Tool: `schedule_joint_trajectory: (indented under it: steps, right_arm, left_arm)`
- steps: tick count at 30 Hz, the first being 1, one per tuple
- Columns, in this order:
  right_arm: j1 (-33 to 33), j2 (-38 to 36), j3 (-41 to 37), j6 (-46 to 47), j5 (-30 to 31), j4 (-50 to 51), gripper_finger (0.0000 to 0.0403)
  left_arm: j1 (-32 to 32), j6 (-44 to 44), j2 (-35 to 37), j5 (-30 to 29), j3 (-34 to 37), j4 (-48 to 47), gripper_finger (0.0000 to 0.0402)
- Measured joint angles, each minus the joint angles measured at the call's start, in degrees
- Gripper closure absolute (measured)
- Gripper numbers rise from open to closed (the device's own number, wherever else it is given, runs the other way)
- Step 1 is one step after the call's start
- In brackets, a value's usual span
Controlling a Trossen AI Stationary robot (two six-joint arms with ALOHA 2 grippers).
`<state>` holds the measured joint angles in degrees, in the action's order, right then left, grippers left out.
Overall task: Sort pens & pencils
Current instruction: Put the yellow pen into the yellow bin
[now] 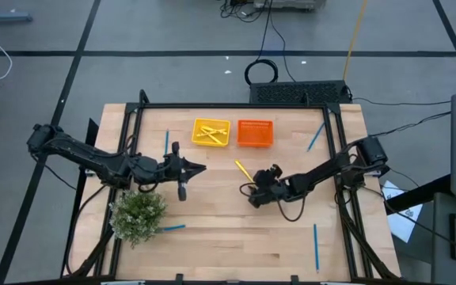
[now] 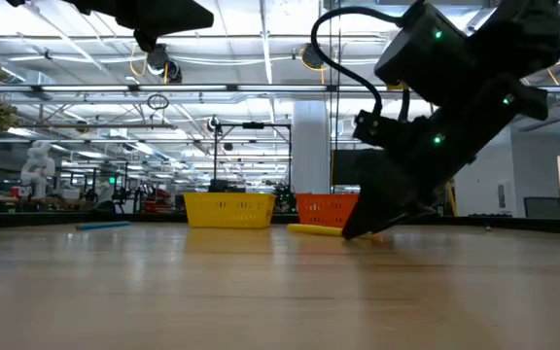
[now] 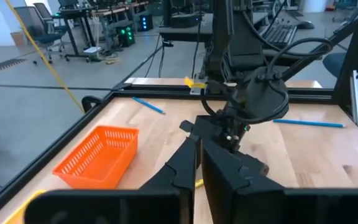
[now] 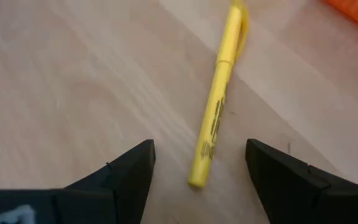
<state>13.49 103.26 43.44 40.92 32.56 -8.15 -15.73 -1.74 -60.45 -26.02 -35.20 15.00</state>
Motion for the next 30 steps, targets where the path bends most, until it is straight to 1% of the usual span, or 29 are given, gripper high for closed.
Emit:
schedule_joint_trajectory:
  steps: [3, 6, 8, 12, 13, 22, 26, 27, 30]
  right_arm:
    - [-0.19, 1.06, 0.07, 1.28, 0.39, 0.27, 0.0179]
    - [0.00, 1.26, 0.07, 3.01, 0.61, 1.43, 0.0222]
    - [0.35, 1.32, 0.07, 4.25, 1.12, 2.47, 0.0263]
    - [0.79, 1.40, 0.04, 4.71, 0.83, 4.33, 0.0367]
    - [0.81, 1.40, 0.04, 4.76, 0.72, 4.76, 0.0381]
    - [0.81, 0.30, -0.07, 4.36, -0.40, 4.32, 0.0387]
    - [1.77, -1.55, -0.32, 1.37, -0.51, 1.59, 0.0387]
    - [2.06, -2.02, -0.37, 0.36, -1.32, 0.73, 0.0387]
    - [3.09, -2.94, -0.34, -1.75, -1.74, -3.10, 0.0388]
  left_arm:
    - [0.00, 0.00, 0.00, -0.02, 0.00, -0.13, 0.0369]
    - [0.00, 0.00, 0.00, -0.02, 0.00, -0.31, 0.0369]
    - [0.00, 0.00, 0.00, -0.02, 0.00, -0.33, 0.0369]
    - [-0.04, 0.00, 0.00, -0.02, 0.00, -0.35, 0.0369]
    - [-0.07, 0.00, 0.00, -0.02, 0.00, -0.35, 0.0369]
    - [-0.15, 0.01, 0.15, -0.02, 0.00, -0.39, 0.0369]
    - [-0.13, 0.00, 0.20, -0.02, 0.00, -0.42, 0.0369]
    - [-0.13, 0.00, 0.20, -0.02, 0.00, -0.51, 0.0369]
    - [-0.12, 0.00, 0.20, -0.01, 0.00, -0.62, 0.0369]
